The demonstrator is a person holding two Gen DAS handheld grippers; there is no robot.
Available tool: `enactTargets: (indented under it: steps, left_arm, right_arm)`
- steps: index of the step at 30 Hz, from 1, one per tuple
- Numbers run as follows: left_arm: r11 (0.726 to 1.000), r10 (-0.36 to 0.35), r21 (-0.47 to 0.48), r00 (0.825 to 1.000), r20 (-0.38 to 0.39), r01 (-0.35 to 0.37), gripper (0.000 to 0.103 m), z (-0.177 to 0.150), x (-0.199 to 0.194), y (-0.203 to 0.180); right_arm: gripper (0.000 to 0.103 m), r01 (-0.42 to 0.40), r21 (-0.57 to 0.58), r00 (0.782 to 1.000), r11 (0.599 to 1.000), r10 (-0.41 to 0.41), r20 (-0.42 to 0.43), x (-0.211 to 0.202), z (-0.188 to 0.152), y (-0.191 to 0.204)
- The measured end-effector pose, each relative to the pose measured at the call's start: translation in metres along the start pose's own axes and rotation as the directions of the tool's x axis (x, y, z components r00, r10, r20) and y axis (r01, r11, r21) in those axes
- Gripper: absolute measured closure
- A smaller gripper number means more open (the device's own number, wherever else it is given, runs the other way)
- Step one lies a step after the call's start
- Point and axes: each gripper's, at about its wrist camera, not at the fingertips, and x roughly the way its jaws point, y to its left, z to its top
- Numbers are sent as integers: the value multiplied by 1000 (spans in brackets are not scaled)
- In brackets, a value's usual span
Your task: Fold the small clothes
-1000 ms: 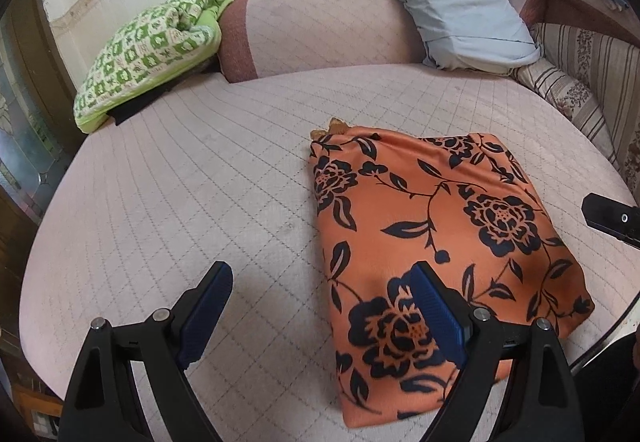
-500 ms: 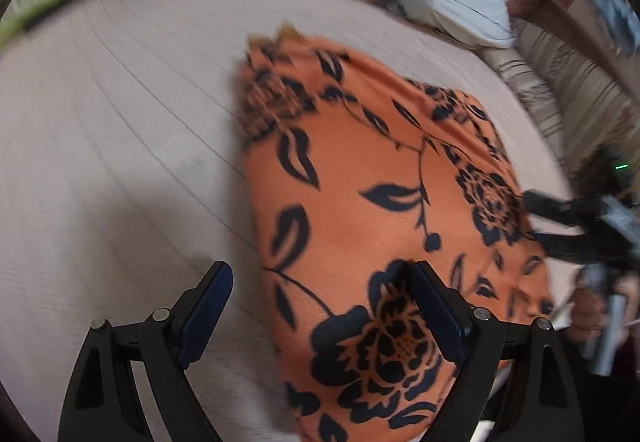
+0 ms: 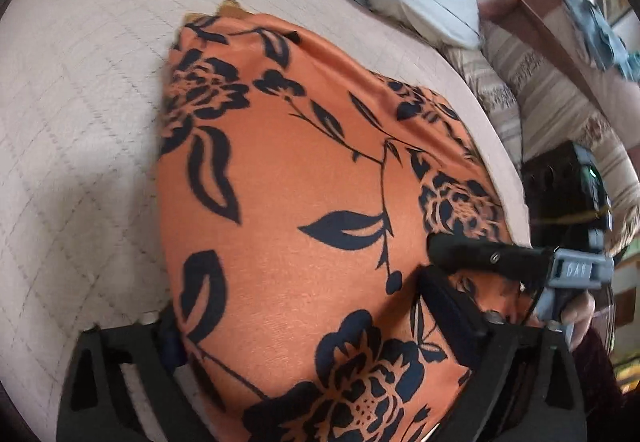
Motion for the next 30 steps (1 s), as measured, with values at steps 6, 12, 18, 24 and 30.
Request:
enactTargets:
  steps: [6, 12, 18, 24, 30]
  left_arm:
    - [1000, 19, 10, 999, 45, -20, 48, -3, -20, -2]
    - [995, 77, 48, 986, 149, -85, 52, 1, -69, -7]
    - [986, 154, 24, 964, 214, -163, 52, -7, -124, 4]
    - [970, 242, -31, 956, 169, -240, 51, -26, -122, 32]
    - [930, 364, -99, 926, 104, -355, 22, -38, -70, 59]
  right_arm:
    - [58, 50, -148, 997, 988, -40, 64, -1, -8, 45]
    - [60, 41, -217, 990, 975, -10, 141, -8, -14, 82]
    - [60, -58, -269, 980, 961, 107, 170, -1, -16, 124]
    - [60, -80, -252, 991, 964, 103, 79, 40, -22, 138]
    - [39, 143, -97, 989, 985, -146, -22, 93, -23, 107]
